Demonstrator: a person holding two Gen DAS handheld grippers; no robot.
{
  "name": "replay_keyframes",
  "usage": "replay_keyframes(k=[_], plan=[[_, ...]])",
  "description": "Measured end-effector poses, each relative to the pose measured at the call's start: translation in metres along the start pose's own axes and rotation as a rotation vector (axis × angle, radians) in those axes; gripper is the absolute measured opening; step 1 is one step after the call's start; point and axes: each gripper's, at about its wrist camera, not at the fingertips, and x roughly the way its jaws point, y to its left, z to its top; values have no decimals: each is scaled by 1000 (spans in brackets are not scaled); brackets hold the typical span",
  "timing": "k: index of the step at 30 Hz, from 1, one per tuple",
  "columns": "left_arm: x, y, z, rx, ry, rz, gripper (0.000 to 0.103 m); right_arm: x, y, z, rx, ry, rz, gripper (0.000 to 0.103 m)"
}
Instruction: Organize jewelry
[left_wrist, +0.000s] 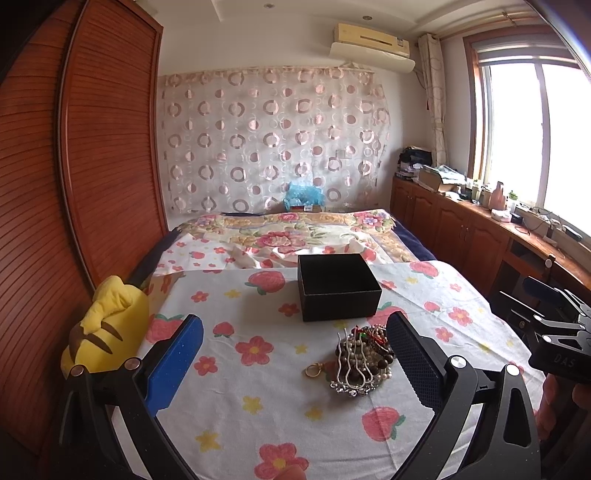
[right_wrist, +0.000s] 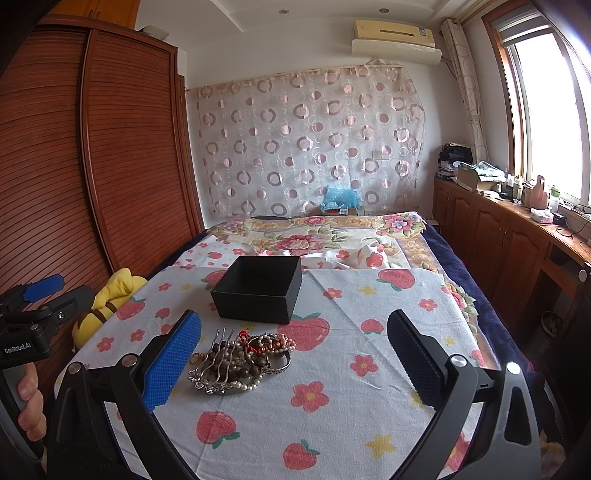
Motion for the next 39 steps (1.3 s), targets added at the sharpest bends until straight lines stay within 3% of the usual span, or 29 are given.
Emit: replay_keyframes(k=[23, 32, 39], plan=[[5, -7, 6, -13, 14, 7, 96, 8, 3, -4, -15, 27, 16, 101], [43, 7, -14, -34, 80, -1, 96, 35, 5, -15, -117, 52, 7, 101], [70, 11, -33, -1, 135, -10, 96, 68, -4, -32, -156, 149, 53, 101]])
